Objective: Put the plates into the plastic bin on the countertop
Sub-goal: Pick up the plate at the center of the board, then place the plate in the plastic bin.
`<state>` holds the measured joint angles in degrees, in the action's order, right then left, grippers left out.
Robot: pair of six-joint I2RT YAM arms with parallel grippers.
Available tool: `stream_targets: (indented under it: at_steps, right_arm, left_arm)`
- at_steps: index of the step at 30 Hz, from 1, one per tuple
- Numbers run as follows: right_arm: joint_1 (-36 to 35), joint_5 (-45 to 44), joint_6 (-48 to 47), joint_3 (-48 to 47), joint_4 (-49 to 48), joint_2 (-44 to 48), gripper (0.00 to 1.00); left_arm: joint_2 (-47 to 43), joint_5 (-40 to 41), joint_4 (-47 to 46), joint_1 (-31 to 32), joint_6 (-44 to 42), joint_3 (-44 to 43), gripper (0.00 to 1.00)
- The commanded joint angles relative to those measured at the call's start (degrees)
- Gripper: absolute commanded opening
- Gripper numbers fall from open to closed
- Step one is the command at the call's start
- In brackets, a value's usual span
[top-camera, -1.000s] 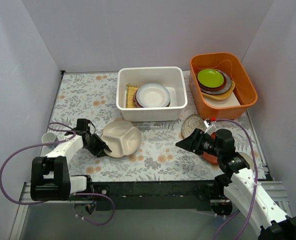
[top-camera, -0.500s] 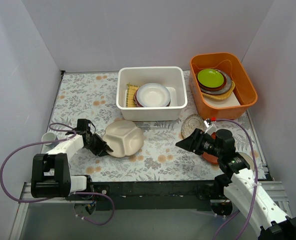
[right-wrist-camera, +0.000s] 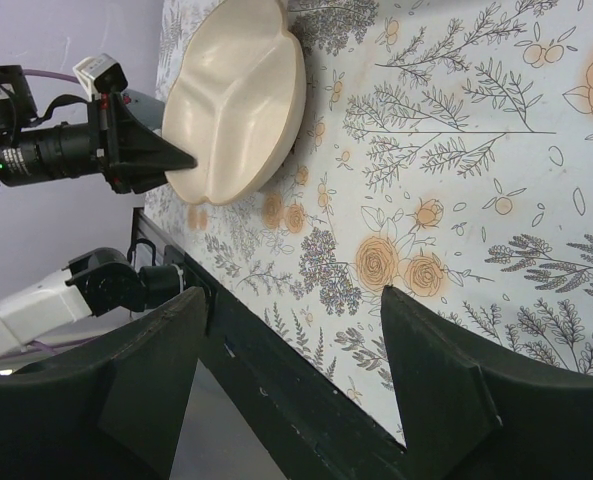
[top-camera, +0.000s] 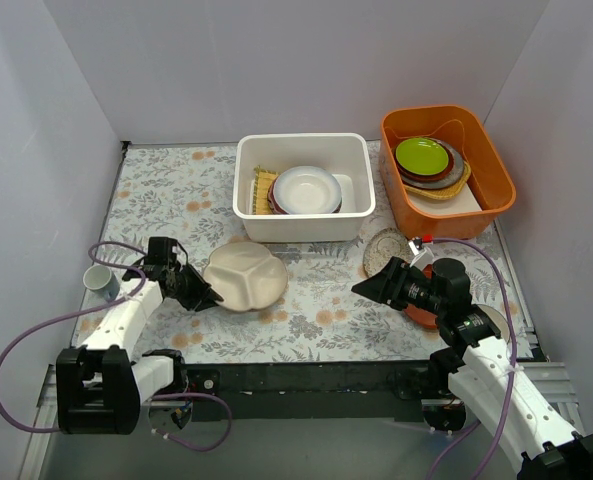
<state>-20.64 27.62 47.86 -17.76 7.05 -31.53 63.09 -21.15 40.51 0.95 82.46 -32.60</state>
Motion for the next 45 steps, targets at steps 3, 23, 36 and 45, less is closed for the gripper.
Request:
stream_targets:
  at_steps: [3, 23, 36, 45]
  right_arm:
    - [-0.19, 0.77, -1.18, -0.52, -1.95, -0.81, 0.78]
    - [-0.19, 1.12, -1.8, -0.52, -2.57, -2.57, 0.78]
    - [-0.19, 0.95, -2.15, -0.35, -2.39, -2.84, 0.78]
    - [-0.19, 0.77, -2.42, -0.43, -1.95, -3.1, 0.78]
  left_arm:
    - [-8.24, -1.62, 8.69, 0.1, -3.0, -3.17, 0.0]
    - [-18.71, -4.25, 17.93, 0.1, -1.77, -16.61, 0.0]
    - [-15.11, -7.06, 17.76, 0.1, -0.54, -29.35, 0.0]
    - [-13.52, -9.09, 14.6, 0.1, 0.86, -31.91, 0.0]
